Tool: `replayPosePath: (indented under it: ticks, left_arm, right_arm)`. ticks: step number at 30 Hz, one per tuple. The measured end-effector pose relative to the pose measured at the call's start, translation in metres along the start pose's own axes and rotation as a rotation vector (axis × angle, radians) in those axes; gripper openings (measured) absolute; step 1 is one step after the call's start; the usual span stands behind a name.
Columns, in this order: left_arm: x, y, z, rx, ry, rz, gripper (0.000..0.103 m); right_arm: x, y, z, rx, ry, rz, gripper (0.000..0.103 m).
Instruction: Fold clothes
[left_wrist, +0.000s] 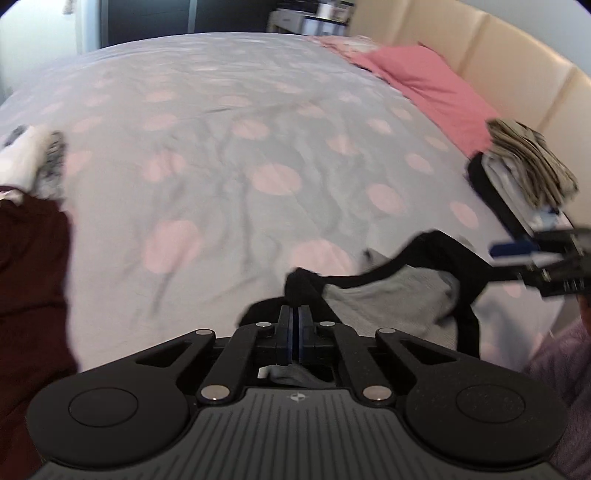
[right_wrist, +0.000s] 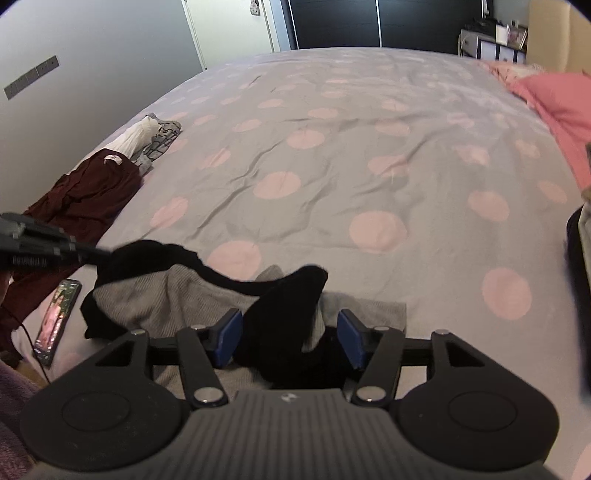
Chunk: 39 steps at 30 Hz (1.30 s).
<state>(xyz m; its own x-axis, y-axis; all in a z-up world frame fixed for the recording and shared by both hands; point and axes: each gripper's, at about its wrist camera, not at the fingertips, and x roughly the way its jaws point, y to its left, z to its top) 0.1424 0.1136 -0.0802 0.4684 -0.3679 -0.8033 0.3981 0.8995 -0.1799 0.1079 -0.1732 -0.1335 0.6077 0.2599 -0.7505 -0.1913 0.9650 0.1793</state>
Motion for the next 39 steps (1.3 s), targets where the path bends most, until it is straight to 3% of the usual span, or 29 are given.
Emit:
replayPosePath:
  ticks: [6, 8, 9, 11, 12, 13, 16, 19, 20, 22, 23, 25, 27, 28, 30, 31, 34, 39]
  left_arm:
    - [-0.006, 0.013, 0.002, -0.034, -0.001, 0.019, 0.000]
    - [-0.004, 0.017, 0.001, -0.038, 0.026, 0.006, 0.001]
    - [-0.003, 0.019, 0.000, -0.041, 0.033, 0.009, 0.006]
    - [-0.003, 0.023, -0.002, -0.059, 0.023, 0.009, 0.029]
    - [-0.002, 0.026, -0.003, -0.078, 0.011, 0.000, 0.048]
    - [-0.001, 0.027, -0.003, -0.095, 0.001, -0.019, 0.055]
    - [0.007, 0.031, -0.001, -0.149, -0.001, -0.100, 0.055]
    - [0.024, 0.029, 0.002, -0.166, 0.036, -0.108, 0.052]
    - [0.031, 0.028, 0.002, -0.169, 0.050, -0.103, 0.048]
    - [0.043, 0.029, 0.001, -0.192, 0.084, -0.115, 0.023]
    - [0.046, 0.030, 0.000, -0.207, 0.090, -0.118, 0.022]
    - [0.047, 0.031, -0.001, -0.214, 0.084, -0.116, 0.010]
    - [0.042, 0.028, 0.000, -0.200, 0.065, -0.106, 0.006]
    - [0.038, 0.026, 0.001, -0.190, 0.050, -0.099, 0.005]
    - [0.026, 0.022, 0.005, -0.175, -0.002, -0.088, 0.005]
    - [0.018, 0.021, 0.008, -0.173, -0.033, -0.080, 0.004]
    - [-0.012, 0.019, 0.019, -0.174, -0.144, -0.052, 0.004]
    - [-0.074, 0.014, 0.035, -0.183, -0.380, -0.028, 0.003]
  right_arm:
    - [0.011, -0.001, -0.006, 0.004, 0.042, 0.032, 0.054]
    - [0.016, -0.003, -0.007, 0.017, 0.070, 0.046, 0.020]
    - [0.016, -0.005, -0.007, 0.025, 0.078, 0.047, 0.017]
    - [0.017, -0.008, -0.008, 0.041, 0.091, 0.048, 0.015]
    - [0.016, -0.010, -0.009, 0.048, 0.092, 0.048, 0.015]
    - [0.016, -0.012, -0.009, 0.054, 0.093, 0.048, 0.015]
    - [0.014, -0.016, -0.011, 0.074, 0.097, 0.047, 0.016]
    - [0.010, -0.019, -0.011, 0.085, 0.086, 0.048, 0.024]
    - [0.007, -0.018, -0.010, 0.079, 0.071, 0.049, 0.029]
    - [0.001, -0.014, -0.007, 0.061, 0.039, 0.053, 0.044]
    - [-0.002, -0.012, -0.005, 0.052, 0.022, 0.058, 0.048]
    - [-0.004, -0.009, -0.001, 0.035, 0.005, 0.068, 0.048]
    - [0.000, -0.008, 0.001, 0.028, 0.021, 0.062, 0.048]
    - [0.003, -0.008, 0.001, 0.028, 0.037, 0.060, 0.047]
    - [0.009, -0.008, -0.002, 0.033, 0.082, 0.065, 0.033]
    - [0.011, -0.009, -0.003, 0.037, 0.097, 0.071, 0.009]
    - [0.004, -0.014, -0.001, 0.050, 0.071, 0.056, 0.010]
    - [-0.030, -0.023, 0.018, 0.036, -0.077, -0.011, 0.005]
